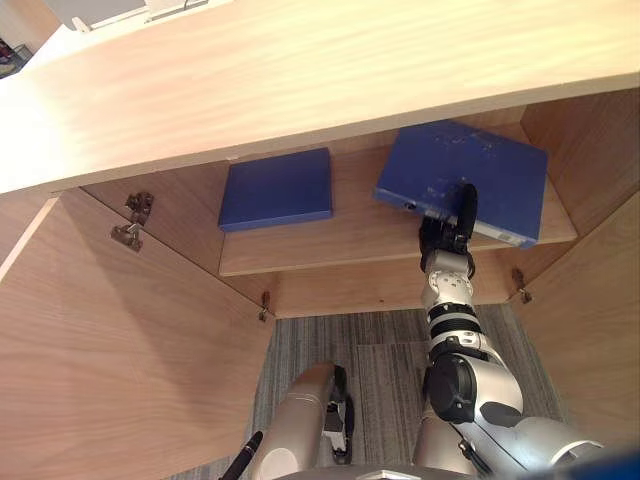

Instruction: Walk over to the cabinet, pick up the folder, carry it to the office cabinet, place the folder inside the office cabinet, then close the office cabinet door

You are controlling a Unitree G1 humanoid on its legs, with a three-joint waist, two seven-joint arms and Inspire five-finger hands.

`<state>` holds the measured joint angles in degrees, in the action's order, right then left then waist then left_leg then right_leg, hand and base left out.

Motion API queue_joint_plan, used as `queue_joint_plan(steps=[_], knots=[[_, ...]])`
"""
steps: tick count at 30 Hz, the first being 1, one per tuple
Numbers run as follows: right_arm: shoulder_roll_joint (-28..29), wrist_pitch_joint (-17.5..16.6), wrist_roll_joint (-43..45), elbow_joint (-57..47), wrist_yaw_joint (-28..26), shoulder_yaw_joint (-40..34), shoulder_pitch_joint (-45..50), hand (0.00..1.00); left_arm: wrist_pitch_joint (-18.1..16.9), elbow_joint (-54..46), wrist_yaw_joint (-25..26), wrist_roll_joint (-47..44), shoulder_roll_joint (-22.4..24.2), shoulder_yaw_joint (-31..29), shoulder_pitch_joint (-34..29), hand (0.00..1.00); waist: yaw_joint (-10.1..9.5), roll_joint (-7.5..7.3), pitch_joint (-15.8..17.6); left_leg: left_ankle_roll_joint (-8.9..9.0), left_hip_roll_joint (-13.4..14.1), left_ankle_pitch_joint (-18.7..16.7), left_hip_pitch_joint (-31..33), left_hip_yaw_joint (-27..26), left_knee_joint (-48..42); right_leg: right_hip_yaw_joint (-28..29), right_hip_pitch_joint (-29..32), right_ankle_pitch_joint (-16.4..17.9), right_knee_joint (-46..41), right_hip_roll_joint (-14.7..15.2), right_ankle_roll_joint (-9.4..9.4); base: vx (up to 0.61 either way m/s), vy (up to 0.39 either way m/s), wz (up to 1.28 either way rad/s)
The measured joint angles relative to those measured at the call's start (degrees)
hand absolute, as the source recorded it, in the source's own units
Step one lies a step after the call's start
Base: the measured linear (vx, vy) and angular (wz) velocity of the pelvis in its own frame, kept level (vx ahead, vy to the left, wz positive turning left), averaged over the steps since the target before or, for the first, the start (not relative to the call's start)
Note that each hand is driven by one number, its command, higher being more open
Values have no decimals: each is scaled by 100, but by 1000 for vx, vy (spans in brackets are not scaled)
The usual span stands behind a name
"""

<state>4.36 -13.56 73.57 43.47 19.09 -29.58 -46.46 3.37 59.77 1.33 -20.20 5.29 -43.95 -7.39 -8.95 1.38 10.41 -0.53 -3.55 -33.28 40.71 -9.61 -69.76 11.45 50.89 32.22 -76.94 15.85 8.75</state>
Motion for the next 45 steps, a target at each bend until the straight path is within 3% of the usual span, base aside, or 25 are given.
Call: queue_joint_plan(steps=[6,11,19,25,28,32,37,45], knots=[[-132,541,-1346,261,-39,-50,-363,100,43,-24,91,5,-5,-88,25,100,-11,-80,-173,1,-3,1,-244,30,167,-69,-217,46,73,22,-43,82,-72,-1],[-306,1215,-2792,804,-168,212,-364,100,42,-106,109,6,-7,-26,57,100,5,-113,-268,1,-2,7,-524,91,380,-190,-523,60,263,46,-65,56,-58,0],[-665,2156,-4846,1428,-1107,1023,-415,100,40,-198,-64,121,-21,30,202,100,0,-124,-296,1,-54,19,-761,166,573,-388,-833,64,464,194,-71,41,-40,5],[-942,2383,-5805,1665,-1650,1105,-495,100,40,-234,-259,271,-66,35,320,100,-10,-121,-293,-2,-61,20,-695,224,535,-485,-852,63,486,239,-70,-11,-38,7],[-1292,2409,-6693,1672,-1894,1098,-534,100,40,-261,-359,268,-77,48,386,100,-11,-107,-285,-14,-60,27,-343,258,349,-501,-566,57,383,244,-60,-46,-27,14],[-2110,2419,-7604,1663,-2055,1042,-674,100,42,-257,-559,252,-78,106,412,100,-8,72,-119,-15,-34,26,318,273,-74,-470,-11,31,122,234,-16,-50,-3,14],[-3058,2378,-8090,1241,-2278,721,-762,100,42,-207,-697,224,-81,88,412,100,-9,282,170,-22,-13,22,895,255,-438,-347,560,1,-179,167,11,-16,-20,4],[-3644,2079,-8702,1110,-2835,539,-794,100,48,-212,-978,227,-85,53,414,100,-17,391,431,-24,104,21,1061,262,-550,-335,779,-20,-323,26,-52,27,-75,-4]])
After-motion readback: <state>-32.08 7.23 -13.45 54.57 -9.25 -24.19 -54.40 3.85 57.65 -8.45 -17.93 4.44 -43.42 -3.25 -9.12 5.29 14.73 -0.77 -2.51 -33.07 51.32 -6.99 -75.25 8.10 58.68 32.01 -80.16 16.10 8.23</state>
